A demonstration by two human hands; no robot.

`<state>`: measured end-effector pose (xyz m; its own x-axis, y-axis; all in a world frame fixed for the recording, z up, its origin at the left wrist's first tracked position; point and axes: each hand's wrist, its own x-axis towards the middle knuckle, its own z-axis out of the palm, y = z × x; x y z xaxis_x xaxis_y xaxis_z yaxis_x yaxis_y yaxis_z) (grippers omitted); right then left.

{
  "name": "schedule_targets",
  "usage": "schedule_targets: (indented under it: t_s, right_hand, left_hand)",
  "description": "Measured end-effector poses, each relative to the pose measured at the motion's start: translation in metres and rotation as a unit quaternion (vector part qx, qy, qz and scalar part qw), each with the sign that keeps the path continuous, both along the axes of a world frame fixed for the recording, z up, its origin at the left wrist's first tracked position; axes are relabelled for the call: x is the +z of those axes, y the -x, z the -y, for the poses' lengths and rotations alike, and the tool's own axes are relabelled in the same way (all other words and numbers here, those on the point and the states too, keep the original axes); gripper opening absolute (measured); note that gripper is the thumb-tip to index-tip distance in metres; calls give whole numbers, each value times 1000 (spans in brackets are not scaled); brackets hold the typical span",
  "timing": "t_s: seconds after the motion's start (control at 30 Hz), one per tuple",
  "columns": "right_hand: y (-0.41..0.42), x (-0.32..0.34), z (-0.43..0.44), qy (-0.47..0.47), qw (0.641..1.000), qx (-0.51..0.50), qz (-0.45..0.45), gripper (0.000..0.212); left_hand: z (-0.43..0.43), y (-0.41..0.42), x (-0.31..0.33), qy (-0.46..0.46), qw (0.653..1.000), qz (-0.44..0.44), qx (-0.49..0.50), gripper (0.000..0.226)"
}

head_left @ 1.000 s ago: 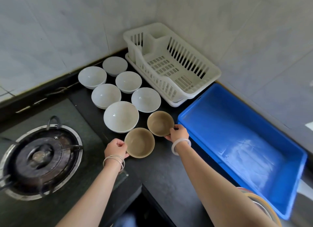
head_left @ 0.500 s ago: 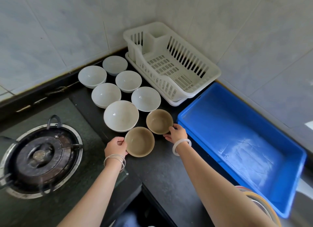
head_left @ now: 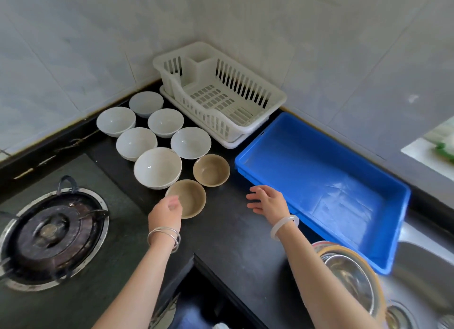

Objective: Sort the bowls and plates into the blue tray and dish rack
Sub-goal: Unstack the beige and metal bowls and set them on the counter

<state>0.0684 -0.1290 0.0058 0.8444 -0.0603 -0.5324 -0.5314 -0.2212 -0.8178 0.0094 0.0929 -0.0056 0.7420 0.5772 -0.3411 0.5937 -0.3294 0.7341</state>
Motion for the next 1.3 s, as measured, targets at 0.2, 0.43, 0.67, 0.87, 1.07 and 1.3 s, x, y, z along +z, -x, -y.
schedule_targets:
  t_s: [0.2, 0.43, 0.67, 0.87, 1.07, 1.3]
  right_hand:
    - [57, 16, 88, 128, 988, -79, 38, 21]
    - [135, 16, 183, 356, 926, -129, -6, 18]
    - [178, 0, 211, 376, 912, -161, -25, 17]
    - [173, -5, 206, 403, 908, -112, -36, 19]
    - [171, -6, 207, 356, 920, -159, -48, 8]
    - [173, 1, 220, 300, 937, -174, -34, 23]
  left_hand:
    - [99, 9, 17, 52, 981, 16, -187, 22]
    - [216, 36, 20, 30, 922, -5, -386, 18]
    - [263, 51, 17, -12, 887, -6, -462, 28]
    - [270, 52, 15, -35, 884, -8, -467, 34]
    - [271, 49, 13, -3, 893, -18, -449, 33]
    - [269, 39, 14, -4, 892, -38, -451, 29]
